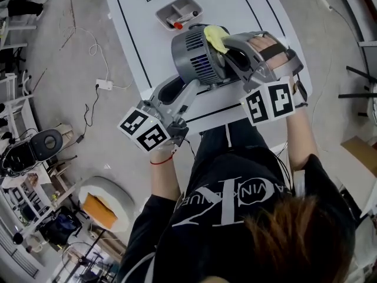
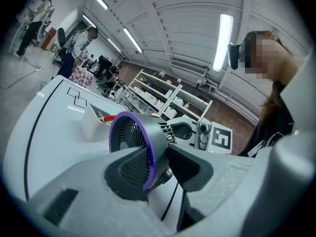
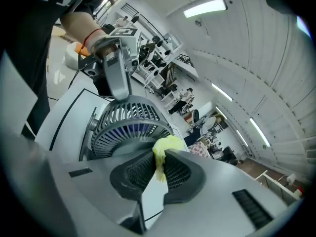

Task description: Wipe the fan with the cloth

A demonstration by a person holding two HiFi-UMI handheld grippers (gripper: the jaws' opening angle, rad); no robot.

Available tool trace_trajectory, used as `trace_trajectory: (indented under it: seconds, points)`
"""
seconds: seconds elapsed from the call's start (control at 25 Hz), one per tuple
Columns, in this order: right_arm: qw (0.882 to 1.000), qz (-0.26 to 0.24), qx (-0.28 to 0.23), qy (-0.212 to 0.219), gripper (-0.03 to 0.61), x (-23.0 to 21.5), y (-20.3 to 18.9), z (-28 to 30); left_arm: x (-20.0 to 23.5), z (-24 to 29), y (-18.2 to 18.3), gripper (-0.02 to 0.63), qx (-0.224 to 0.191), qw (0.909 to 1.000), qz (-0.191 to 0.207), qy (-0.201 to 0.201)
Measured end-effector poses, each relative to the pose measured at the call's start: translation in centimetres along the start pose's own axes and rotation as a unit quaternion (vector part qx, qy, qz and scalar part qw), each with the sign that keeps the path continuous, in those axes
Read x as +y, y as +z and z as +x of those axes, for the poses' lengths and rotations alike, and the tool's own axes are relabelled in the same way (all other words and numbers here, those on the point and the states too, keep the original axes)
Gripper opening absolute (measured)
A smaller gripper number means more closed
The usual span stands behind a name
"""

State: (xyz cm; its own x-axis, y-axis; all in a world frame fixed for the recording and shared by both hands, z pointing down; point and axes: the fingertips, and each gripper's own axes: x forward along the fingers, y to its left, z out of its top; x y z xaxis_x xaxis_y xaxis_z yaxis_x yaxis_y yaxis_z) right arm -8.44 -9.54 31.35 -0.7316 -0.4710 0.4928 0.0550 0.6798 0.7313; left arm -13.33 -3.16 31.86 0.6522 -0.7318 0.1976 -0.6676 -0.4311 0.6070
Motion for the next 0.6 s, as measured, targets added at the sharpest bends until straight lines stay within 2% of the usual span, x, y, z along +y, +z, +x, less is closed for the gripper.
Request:
trace_trajectory:
  seconds: [0.12,0.44,0.6]
  points:
    - [1.000,0.008,-0.002,0.021,0.035,0.2,-0.8,1.0,0.3,0.0,-0.2,0.141,0.000,1.0000,0.000,0.003]
    - [0.995,0.040,0.037,0.081,0.035,2.5,-2.7,2.5,0.5,-0.8,-0.2,0.144,-0.007,0.9999,-0.015,0.003]
    - [0.992,0.055,0.048,0.099,0.035,4.0,-3.3,2.3,0.7,-0.9,-0.3,0.144,-0.009,0.9998,-0.016,0.005]
